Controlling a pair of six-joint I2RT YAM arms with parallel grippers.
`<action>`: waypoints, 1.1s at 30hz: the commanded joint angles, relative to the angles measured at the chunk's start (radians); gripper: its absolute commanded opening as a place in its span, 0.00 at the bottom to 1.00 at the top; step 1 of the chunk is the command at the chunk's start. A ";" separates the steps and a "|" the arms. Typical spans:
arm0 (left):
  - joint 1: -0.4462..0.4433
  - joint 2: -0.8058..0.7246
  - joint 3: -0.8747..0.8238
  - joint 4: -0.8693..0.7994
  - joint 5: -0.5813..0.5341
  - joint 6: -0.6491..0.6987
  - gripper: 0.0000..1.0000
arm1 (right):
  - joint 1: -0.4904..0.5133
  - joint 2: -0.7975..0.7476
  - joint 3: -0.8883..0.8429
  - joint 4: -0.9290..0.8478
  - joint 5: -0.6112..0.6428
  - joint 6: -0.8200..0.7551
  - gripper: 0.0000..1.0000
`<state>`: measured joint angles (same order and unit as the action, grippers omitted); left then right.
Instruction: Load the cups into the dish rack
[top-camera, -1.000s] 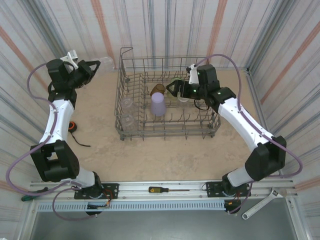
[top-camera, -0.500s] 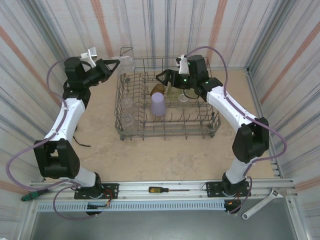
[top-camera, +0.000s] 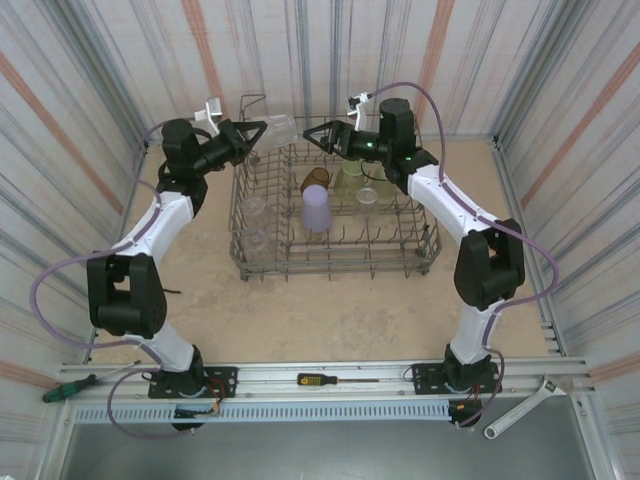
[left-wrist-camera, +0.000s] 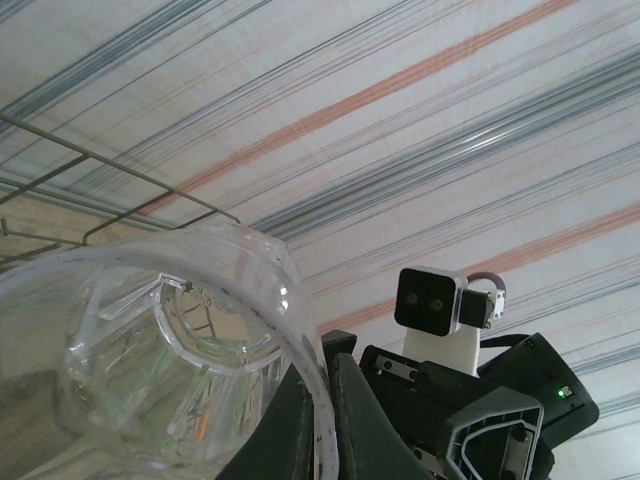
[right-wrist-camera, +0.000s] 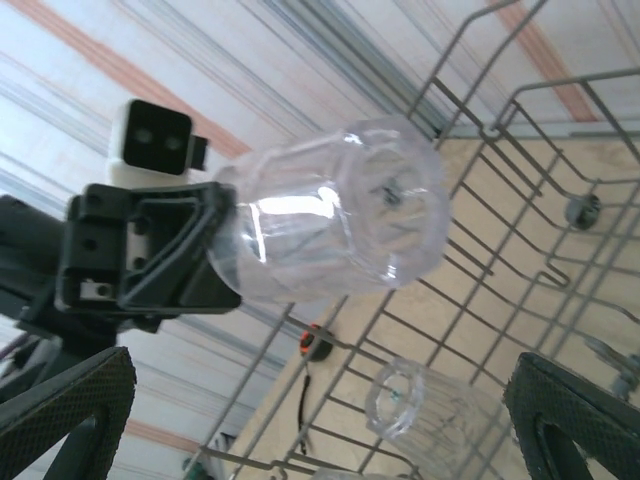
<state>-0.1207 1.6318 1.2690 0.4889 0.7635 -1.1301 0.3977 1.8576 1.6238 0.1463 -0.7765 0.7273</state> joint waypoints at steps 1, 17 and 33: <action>-0.017 0.008 0.011 0.129 0.023 -0.060 0.00 | -0.011 0.044 0.027 0.146 -0.088 0.101 0.99; -0.063 0.073 0.018 0.280 0.071 -0.169 0.00 | -0.031 0.154 0.073 0.380 -0.163 0.290 0.99; -0.100 0.150 0.038 0.484 0.077 -0.310 0.00 | -0.034 0.226 0.137 0.354 -0.144 0.352 0.99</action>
<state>-0.1944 1.7954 1.2694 0.8669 0.8150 -1.4151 0.3523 2.0609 1.7264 0.5224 -0.9028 1.0660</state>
